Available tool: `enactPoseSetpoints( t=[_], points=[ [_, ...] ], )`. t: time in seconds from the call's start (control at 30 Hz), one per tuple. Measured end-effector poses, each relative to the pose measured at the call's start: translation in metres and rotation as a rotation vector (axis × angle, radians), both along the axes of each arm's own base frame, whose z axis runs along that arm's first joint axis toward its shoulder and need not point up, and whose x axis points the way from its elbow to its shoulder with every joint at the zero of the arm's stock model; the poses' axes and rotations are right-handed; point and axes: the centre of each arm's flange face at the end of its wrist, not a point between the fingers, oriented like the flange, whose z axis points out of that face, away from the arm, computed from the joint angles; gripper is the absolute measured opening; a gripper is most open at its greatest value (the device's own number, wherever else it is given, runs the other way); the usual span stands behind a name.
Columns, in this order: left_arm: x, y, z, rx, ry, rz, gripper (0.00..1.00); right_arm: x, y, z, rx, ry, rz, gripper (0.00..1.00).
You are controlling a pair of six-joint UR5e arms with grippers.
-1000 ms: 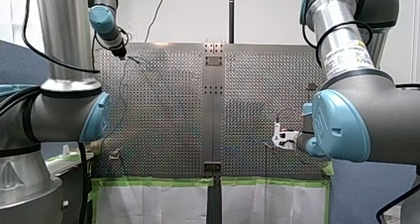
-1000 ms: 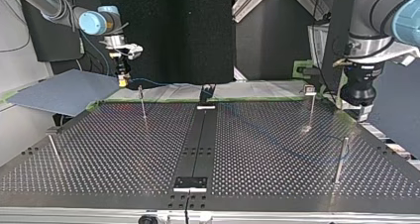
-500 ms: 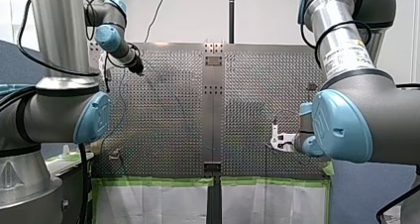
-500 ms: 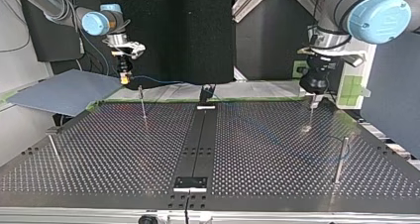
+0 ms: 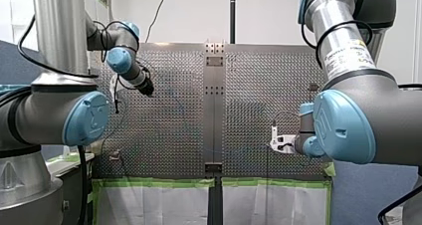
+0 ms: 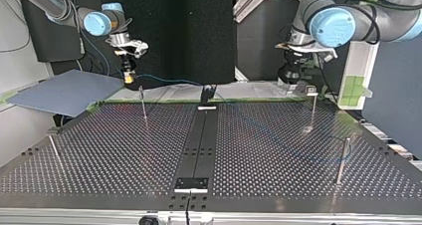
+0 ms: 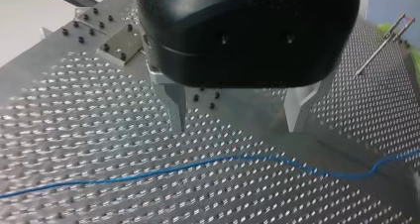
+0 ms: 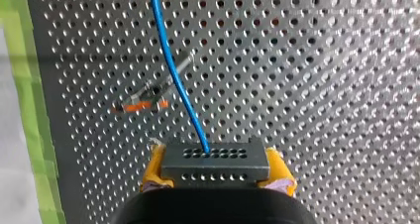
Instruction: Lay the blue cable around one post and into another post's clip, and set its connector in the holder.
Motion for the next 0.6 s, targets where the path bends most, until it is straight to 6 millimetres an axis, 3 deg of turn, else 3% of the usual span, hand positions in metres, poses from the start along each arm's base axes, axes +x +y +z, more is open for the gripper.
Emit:
enactPoseSetpoints(
  t=[0.6],
  points=[
    [0.008,-0.066,-0.061,0.066,-0.012,-0.121,1.00,0.006,0.006,-0.001,0.038,0.008,0.063,0.00]
  ],
)
